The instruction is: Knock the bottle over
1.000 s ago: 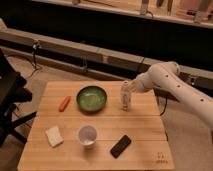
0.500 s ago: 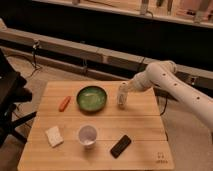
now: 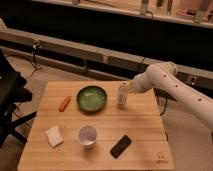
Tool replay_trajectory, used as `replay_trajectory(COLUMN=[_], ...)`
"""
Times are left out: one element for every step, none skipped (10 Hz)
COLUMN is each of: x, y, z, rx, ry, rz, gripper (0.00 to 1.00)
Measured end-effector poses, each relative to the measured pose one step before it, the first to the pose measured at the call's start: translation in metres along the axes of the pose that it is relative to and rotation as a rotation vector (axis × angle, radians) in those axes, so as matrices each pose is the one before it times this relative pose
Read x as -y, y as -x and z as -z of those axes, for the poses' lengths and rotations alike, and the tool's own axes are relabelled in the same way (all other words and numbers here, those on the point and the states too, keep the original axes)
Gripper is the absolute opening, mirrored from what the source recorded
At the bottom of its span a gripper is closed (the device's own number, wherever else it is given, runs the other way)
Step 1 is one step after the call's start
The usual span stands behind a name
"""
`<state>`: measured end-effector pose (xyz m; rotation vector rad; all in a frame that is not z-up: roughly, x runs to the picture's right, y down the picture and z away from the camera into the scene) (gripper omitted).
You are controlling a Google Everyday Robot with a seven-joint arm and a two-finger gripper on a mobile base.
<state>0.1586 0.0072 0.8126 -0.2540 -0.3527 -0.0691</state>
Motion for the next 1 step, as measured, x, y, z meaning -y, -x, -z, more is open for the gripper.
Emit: replay_trajectory(x=[-0.00333], y=[-0.00133], z=[0.00246], rx=[-0.00858], ry=[-0.00414], rz=[-0.00450], gripper=[0.00])
